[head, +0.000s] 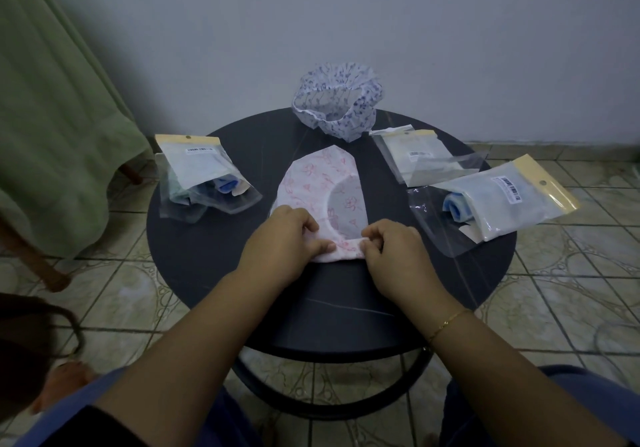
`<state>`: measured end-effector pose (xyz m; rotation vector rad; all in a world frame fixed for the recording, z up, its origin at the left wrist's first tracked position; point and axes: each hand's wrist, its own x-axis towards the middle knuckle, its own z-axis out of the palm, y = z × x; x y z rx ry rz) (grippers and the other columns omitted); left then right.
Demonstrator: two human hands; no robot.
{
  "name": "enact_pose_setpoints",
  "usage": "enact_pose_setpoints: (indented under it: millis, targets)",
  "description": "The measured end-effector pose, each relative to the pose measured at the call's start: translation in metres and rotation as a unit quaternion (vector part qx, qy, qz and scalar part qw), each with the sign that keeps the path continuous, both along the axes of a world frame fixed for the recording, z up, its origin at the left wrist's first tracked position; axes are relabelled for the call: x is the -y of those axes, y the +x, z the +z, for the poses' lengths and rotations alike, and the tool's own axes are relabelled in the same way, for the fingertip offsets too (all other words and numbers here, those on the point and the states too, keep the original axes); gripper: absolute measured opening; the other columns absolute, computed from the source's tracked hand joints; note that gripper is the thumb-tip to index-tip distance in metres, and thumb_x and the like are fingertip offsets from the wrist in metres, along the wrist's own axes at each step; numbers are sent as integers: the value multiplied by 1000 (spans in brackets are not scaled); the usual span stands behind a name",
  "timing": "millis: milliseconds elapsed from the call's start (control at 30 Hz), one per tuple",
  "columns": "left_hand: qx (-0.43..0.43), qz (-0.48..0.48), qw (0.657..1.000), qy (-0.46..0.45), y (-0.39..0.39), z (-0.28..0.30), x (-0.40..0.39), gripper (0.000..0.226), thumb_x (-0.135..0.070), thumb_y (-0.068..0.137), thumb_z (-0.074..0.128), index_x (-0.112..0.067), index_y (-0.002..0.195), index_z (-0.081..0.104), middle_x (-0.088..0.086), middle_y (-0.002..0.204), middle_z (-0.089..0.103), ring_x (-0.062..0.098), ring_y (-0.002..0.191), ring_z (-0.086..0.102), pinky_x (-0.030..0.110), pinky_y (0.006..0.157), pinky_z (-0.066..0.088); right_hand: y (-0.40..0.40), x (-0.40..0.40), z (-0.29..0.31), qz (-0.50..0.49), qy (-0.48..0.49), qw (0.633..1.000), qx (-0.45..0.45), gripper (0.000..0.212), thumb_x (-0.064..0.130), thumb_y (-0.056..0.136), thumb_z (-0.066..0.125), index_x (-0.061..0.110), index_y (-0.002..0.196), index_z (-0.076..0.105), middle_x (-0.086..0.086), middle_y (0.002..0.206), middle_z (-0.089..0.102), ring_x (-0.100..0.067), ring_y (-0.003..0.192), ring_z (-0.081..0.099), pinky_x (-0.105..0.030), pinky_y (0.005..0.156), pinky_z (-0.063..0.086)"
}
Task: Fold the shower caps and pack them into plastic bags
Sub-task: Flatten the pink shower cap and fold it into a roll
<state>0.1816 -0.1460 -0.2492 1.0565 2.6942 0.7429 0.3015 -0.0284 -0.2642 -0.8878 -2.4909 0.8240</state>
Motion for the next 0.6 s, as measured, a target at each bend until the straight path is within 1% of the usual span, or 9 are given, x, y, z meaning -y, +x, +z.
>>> enact_pose_setpoints:
  millis: [67,133,167,233,300,333,433,533,600]
  targets:
    - [-70,-12,997,-24,0,-3,1,44,-54,77,66,-26,110,58,-9,111,45,11,101,49,26,80,39,0,0,0,1,35,999,12,22,21,93,52,17,114,59,-2,107,52,-19,109,41,-29,89,37]
    - [-162,-63,985,4,-2,-5,5,42,-50,79,66,-27,113,60,-8,123,48,15,114,44,28,89,34,2,1,-2,7,72,997,8,23,19,92,53,19,114,59,-2,109,50,-20,108,40,-31,89,37]
    - [-187,-104,977,22,-3,-6,5,37,-45,81,66,-27,112,62,-7,129,49,16,120,43,30,95,33,3,2,-3,20,103,995,-5,23,16,90,55,20,112,61,-1,108,51,-20,105,42,-31,85,37]
    - [-151,-163,974,34,-4,-6,7,25,-32,89,60,-27,113,64,-7,137,49,12,127,41,33,102,35,4,3,-6,60,184,981,-27,20,11,85,56,21,96,70,1,96,58,-20,95,47,-32,72,33]
    - [-64,-169,984,-1,-3,-7,8,28,-27,97,46,-30,123,58,-14,145,39,6,135,30,32,106,33,6,3,-7,91,224,970,-26,25,16,78,48,23,82,72,5,84,62,-16,86,49,-30,65,30]
    - [-40,-166,985,-22,-4,-8,9,31,-25,99,42,-33,126,55,-16,148,34,5,138,25,33,108,31,7,1,-7,97,237,966,-22,28,18,76,45,23,81,72,6,81,64,-16,85,51,-29,65,30]
    - [-22,-166,985,-36,-6,-9,10,40,-16,98,35,-36,130,49,-17,151,28,7,140,23,36,108,32,10,-3,-4,110,205,972,22,35,19,78,43,21,98,72,5,93,66,-22,97,56,-31,73,25]
    - [-9,-166,986,-28,-8,-10,10,43,-12,96,35,-36,129,49,-17,152,27,7,141,22,36,110,30,16,-5,-3,131,201,969,50,51,30,82,29,28,122,60,12,117,57,-14,117,40,-28,79,18]
    - [-1,-171,985,-20,-9,-11,11,44,-8,95,37,-35,128,51,-18,151,29,4,142,19,33,113,27,19,-5,-3,140,205,967,58,45,32,89,31,32,128,54,16,124,51,-10,121,35,-28,81,18]
